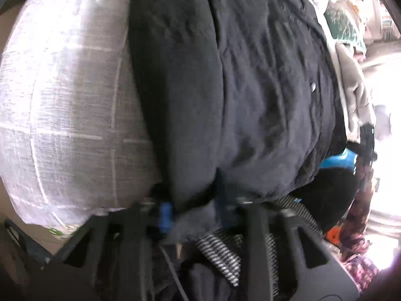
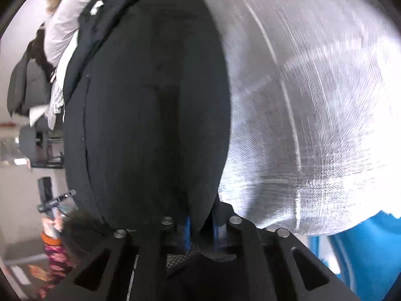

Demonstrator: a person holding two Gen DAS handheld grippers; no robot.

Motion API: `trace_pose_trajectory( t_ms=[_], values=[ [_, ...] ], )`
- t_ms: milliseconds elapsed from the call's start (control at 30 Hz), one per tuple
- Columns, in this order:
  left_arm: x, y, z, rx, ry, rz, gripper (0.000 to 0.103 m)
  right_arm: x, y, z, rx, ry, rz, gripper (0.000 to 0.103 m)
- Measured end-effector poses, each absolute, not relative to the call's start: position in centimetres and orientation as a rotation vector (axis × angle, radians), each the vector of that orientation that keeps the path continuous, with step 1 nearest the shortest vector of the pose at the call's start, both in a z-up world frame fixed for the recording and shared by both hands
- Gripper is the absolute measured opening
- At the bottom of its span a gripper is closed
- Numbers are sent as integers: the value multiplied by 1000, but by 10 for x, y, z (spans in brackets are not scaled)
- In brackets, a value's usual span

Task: Fold large clothes
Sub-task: 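Lift the bottom edge with both grippers and fold it toward the collar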

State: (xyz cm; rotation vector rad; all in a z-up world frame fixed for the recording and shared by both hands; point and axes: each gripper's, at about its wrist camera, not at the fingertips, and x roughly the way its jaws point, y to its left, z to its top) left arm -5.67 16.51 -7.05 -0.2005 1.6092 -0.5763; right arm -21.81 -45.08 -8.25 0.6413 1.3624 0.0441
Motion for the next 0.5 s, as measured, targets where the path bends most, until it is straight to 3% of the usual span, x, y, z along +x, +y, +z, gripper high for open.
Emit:
trace_pose_trajectory(
  t_ms=[233, 500],
  values=[
    [-53, 162, -24, -350, 1452, -627, 11, -224, -422, -20, 603, 1105, 98, 8],
    [3, 146, 50, -373, 1199, -664, 11, -165, -426, 41, 613, 884, 88, 8]
  ],
)
